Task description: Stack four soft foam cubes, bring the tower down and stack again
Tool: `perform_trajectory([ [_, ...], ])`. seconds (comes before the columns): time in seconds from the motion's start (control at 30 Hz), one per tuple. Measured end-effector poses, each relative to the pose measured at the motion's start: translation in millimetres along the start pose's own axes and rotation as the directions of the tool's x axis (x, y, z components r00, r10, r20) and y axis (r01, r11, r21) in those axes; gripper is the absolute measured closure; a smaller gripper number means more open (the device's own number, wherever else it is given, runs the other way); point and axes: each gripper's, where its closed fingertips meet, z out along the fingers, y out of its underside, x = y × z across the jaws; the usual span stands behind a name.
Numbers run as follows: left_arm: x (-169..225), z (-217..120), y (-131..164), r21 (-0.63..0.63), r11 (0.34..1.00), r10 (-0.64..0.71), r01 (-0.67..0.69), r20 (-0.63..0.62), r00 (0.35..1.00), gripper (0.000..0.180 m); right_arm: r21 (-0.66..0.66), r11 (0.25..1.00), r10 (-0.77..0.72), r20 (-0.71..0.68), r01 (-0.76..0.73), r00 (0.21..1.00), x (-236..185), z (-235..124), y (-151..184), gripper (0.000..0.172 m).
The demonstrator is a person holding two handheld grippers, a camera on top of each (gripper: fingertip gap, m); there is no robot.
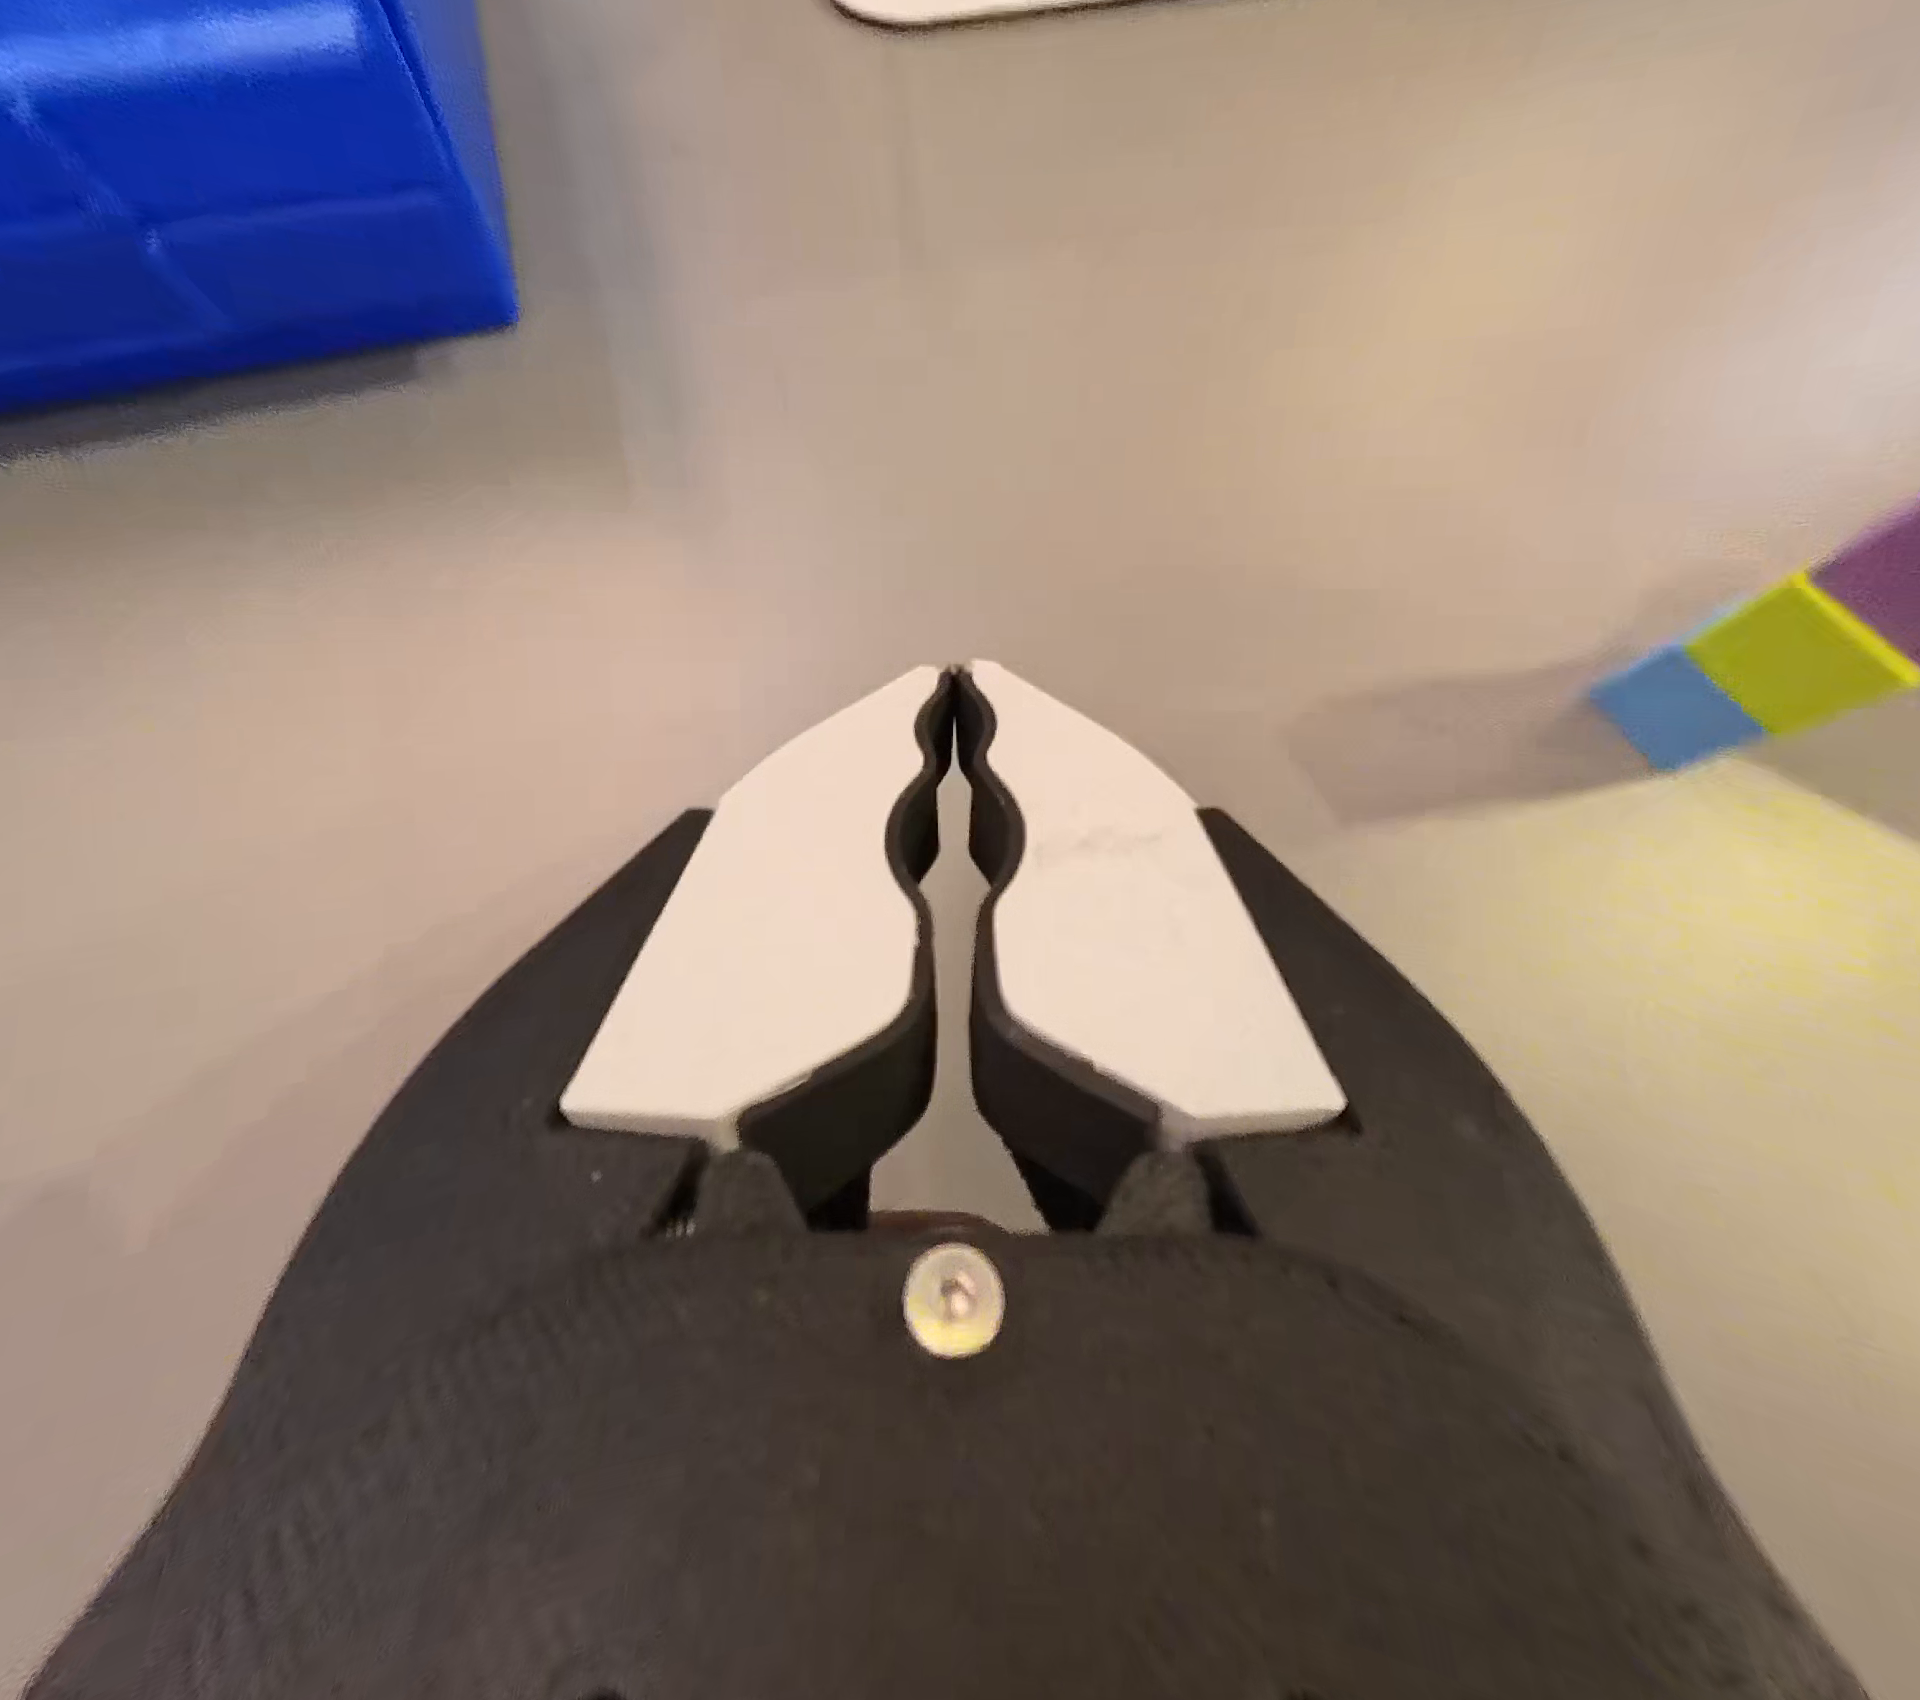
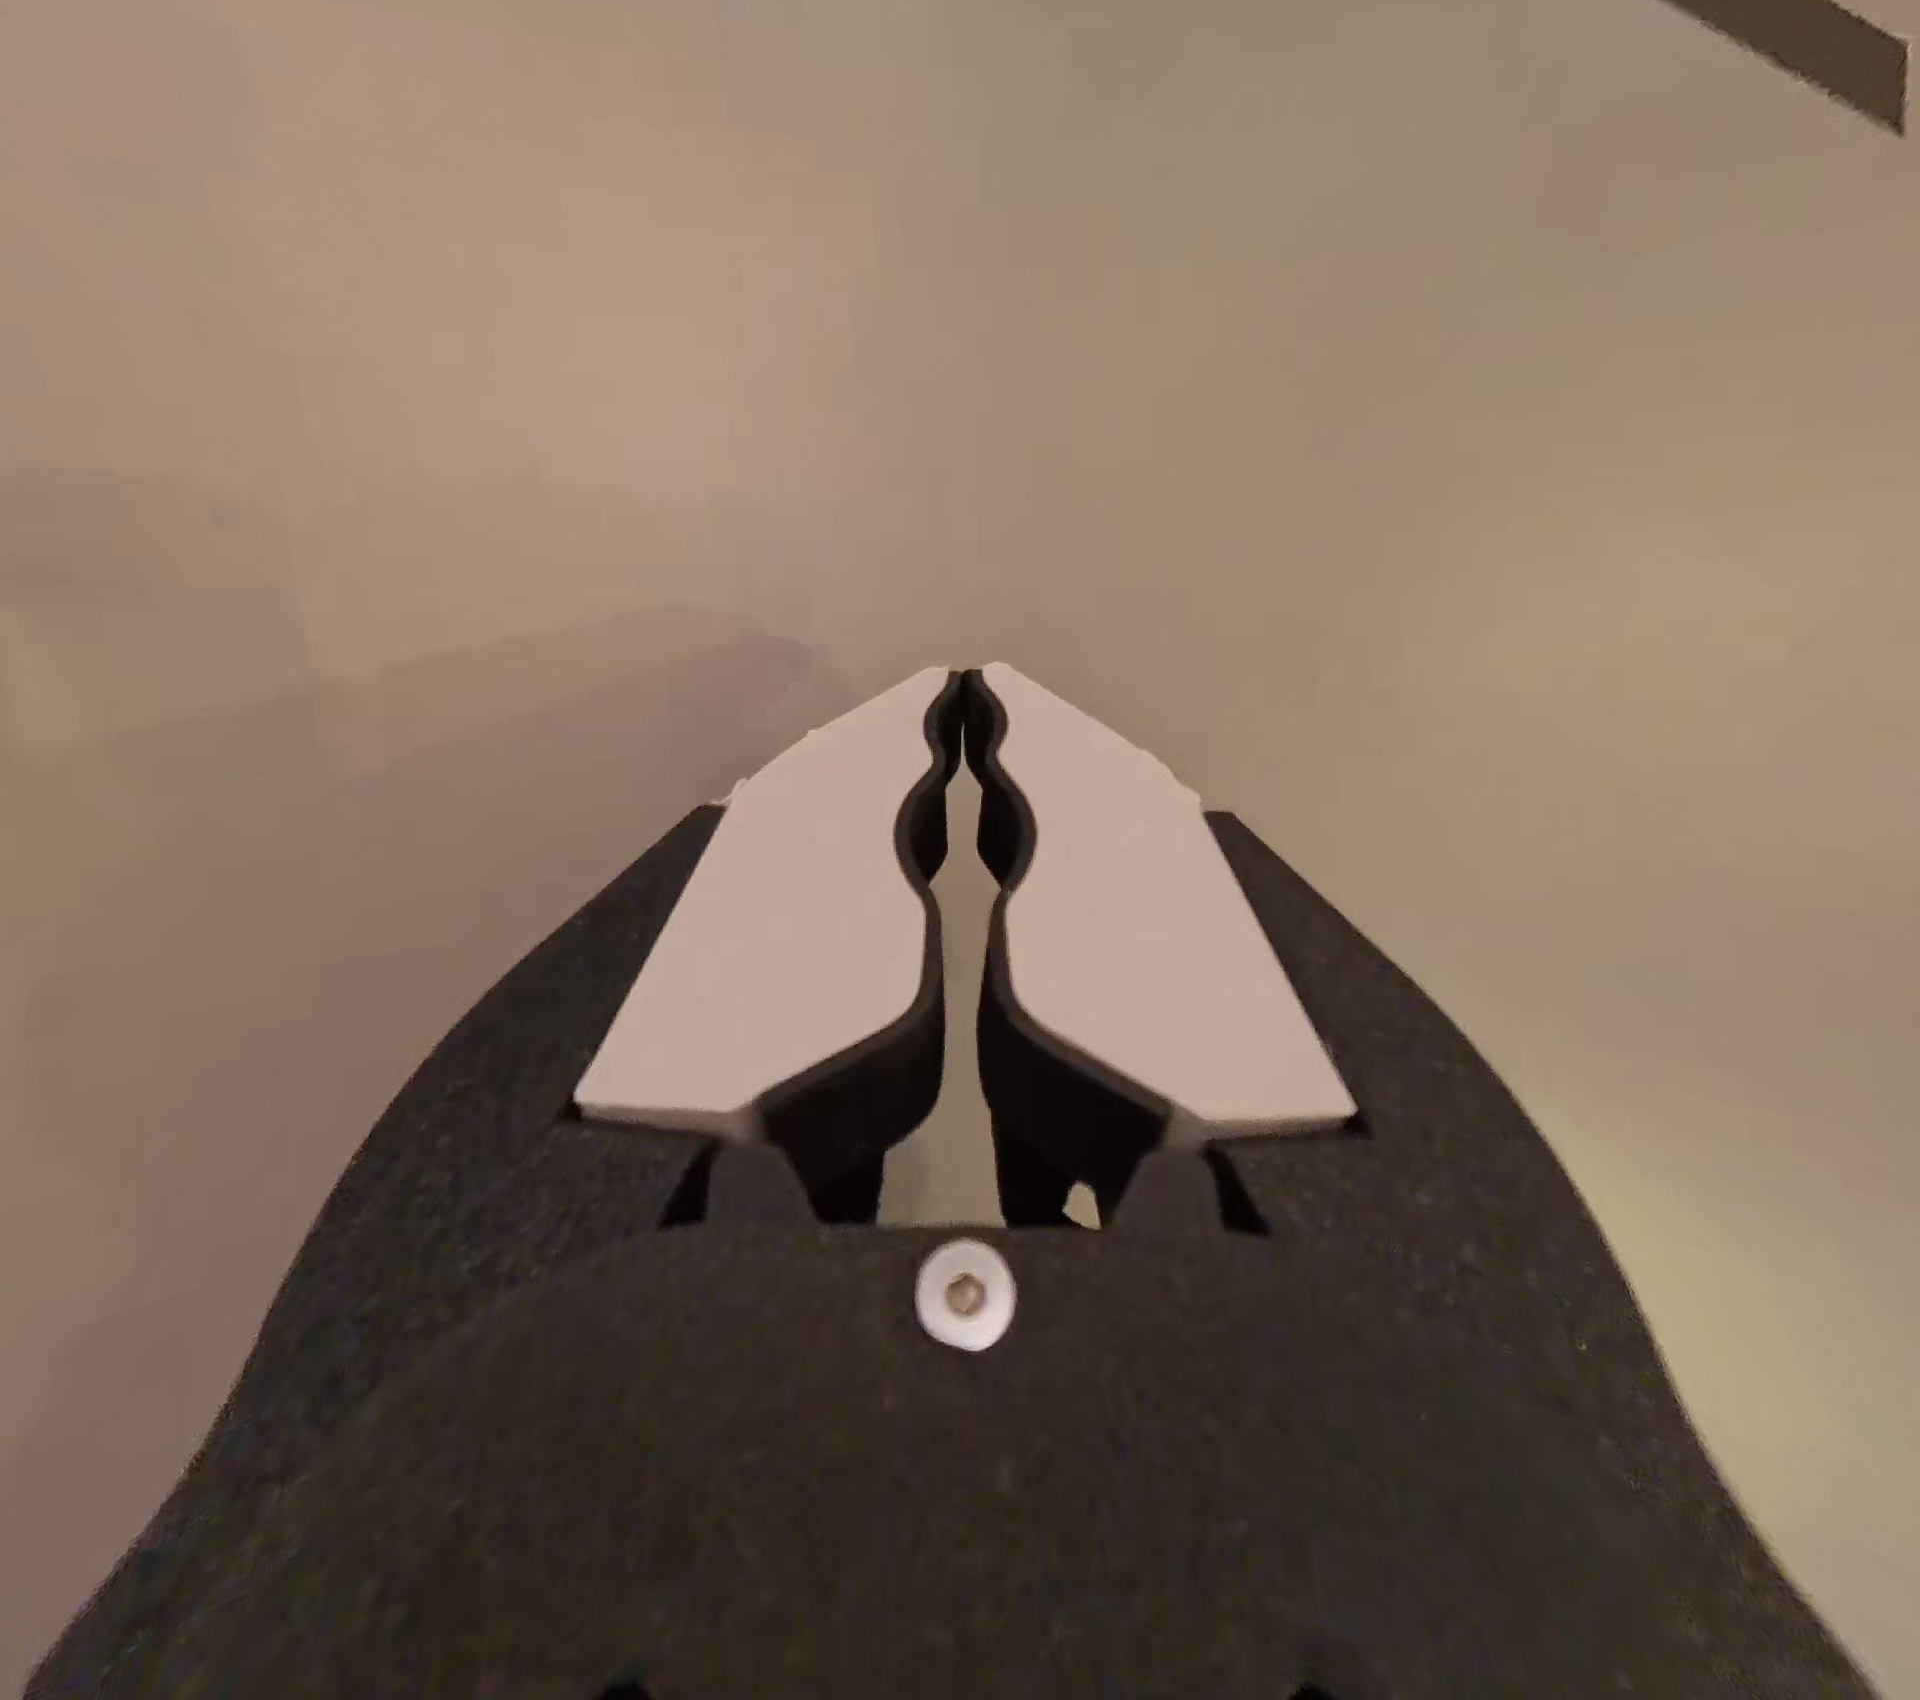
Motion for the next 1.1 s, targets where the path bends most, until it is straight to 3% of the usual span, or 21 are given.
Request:
perform_trajectory([
  [0.03, 5.7, -2.5, 10.1, -0.021, 1.000, -0.001, 0.001, -0.008, 1.000, 0.180, -0.016, 1.000, 0.014, 0.000, -0.014, 1.000, 5.2, 2.4, 6.2, 0.172],
  [0.13, 13.9, -6.8, 17.1, -0.027, 0.998, 0.064, -0.063, 0.034, 0.997, 0.180, -0.034, 0.998, 0.045, 0.012, -0.045, 0.999, 13.5, 6.8, 15.7, 0.172],
  [0.47, 68.1, 17.4, 7.5, -0.052, 0.994, 0.095, -0.096, -0.011, 0.995, 0.180, -0.037, 0.997, 0.070, 0.016, -0.069, 0.997, 24.6, 14.2, 24.5, 0.172],
  [0.67, 174.5, 54.6, -3.7, -0.094, 0.984, 0.129, -0.154, -0.229, 0.965, 0.180, -0.055, 0.997, 0.054, 0.017, -0.053, 0.998, 23.4, 18.9, 27.0, 0.172],
  [0.73, 192.8, 55.7, -6.7, -0.096, 0.989, 0.080, -0.113, -0.299, 0.951, 0.180, -0.057, 0.997, 0.045, 0.009, -0.045, 0.999, 24.9, 17.7, 28.2, 0.172],
  [0.83, 176.3, 53.4, -6.1, -0.077, 0.987, 0.114, -0.139, -0.262, 0.958, 0.180, -0.034, 0.998, 0.057, 0.007, -0.057, 0.998, 29.6, 13.9, 25.3, 0.172],
  [1.1, 76.3, 43.1, -9.8, -0.048, 0.999, 0.002, -0.009, -0.142, 0.990, 0.180, 0.022, 0.999, -0.038, 0.082, 0.036, 0.996, 7.5, 11.8, 8.2, 0.172],
])
